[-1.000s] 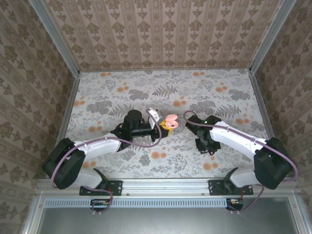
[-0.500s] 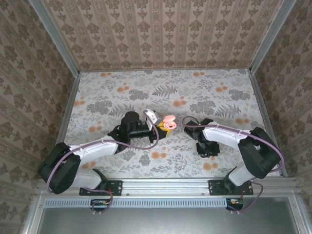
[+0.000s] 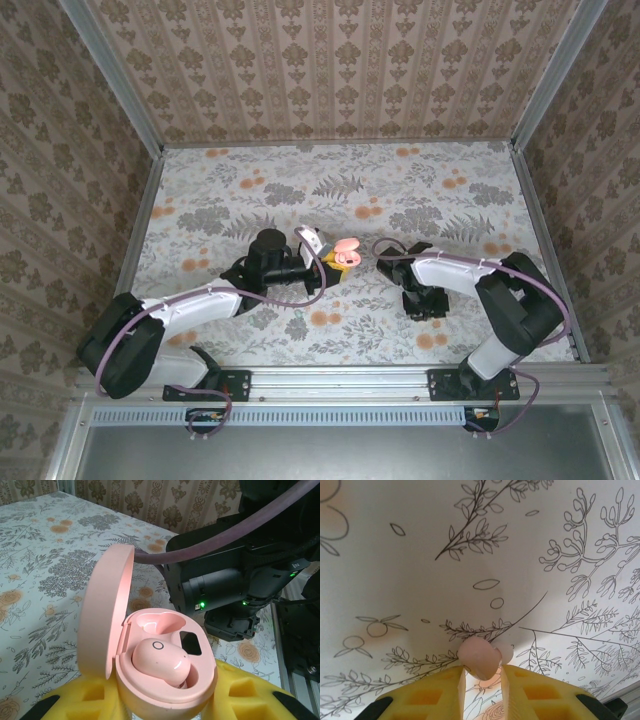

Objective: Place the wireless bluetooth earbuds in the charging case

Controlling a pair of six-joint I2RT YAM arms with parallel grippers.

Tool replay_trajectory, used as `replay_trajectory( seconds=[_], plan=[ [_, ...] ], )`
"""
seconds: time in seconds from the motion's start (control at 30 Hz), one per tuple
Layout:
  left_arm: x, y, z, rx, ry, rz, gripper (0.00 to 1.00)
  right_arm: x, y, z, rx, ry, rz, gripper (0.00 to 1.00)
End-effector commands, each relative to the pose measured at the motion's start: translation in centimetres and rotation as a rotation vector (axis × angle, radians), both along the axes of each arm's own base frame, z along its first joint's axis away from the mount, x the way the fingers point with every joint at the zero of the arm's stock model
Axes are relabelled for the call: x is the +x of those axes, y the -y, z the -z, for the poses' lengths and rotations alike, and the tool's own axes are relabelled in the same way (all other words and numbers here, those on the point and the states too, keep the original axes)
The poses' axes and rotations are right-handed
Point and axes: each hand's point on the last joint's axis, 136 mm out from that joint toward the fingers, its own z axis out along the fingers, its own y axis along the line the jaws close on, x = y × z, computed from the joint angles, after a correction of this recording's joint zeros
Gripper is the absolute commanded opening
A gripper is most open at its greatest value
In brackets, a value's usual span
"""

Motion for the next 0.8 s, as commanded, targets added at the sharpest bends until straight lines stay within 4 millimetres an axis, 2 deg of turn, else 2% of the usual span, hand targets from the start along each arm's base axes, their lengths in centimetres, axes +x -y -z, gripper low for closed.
replay_trajectory(
  seconds=[0.0, 0.43, 0.77],
  plan=[
    [-0.4, 0.0, -0.8, -0.013, 0.037, 0.013, 0.0, 1.2, 0.0, -0.2, -0.013, 0.014, -0.021, 0.27],
    [-0.6, -0.3, -0.8, -0.002, 0.038, 0.009, 0.0, 2.3, -0.6, 0.8, 0.039, -0.008, -0.034, 0.28],
    [-0.4, -0.7, -1.6, -0.008, 0.059, -0.013, 0.0, 5.6, -1.9, 1.0, 0.187, 0.042, -0.006, 0.22]
  ],
)
